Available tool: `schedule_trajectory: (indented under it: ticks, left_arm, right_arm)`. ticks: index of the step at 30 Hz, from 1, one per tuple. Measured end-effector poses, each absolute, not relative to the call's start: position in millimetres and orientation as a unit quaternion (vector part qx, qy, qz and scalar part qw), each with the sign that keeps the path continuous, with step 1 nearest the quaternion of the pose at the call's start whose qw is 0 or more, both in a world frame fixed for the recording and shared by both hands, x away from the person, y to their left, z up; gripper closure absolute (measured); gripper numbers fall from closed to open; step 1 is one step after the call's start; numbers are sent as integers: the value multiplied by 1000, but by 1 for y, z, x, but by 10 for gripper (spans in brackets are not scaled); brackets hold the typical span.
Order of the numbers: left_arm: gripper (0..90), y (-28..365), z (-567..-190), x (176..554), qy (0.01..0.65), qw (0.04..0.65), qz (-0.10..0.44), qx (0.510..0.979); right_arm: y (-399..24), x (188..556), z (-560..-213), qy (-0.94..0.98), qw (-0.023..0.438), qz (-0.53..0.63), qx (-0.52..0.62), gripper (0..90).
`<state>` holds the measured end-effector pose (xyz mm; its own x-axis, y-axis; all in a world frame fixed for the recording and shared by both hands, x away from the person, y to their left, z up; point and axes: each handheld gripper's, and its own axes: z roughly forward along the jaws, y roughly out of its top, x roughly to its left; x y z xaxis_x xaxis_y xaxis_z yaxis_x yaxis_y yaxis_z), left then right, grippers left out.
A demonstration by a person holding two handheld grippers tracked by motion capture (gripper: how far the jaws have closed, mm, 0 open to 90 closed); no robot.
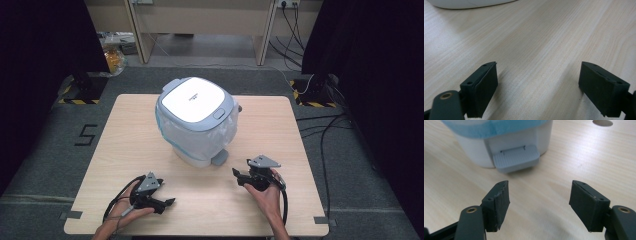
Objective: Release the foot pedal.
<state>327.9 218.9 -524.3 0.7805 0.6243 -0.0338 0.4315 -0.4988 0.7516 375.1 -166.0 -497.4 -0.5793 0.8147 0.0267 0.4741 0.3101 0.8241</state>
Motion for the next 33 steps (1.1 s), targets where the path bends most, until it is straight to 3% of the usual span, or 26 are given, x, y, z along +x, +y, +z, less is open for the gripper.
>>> schedule_trajectory:
  ticks: [33]
  left_arm:
    - [149, 219, -524, 328, 308, 395, 122, 857]
  right_arm:
    - [-198, 325, -516, 803, 170, 371, 435, 235]
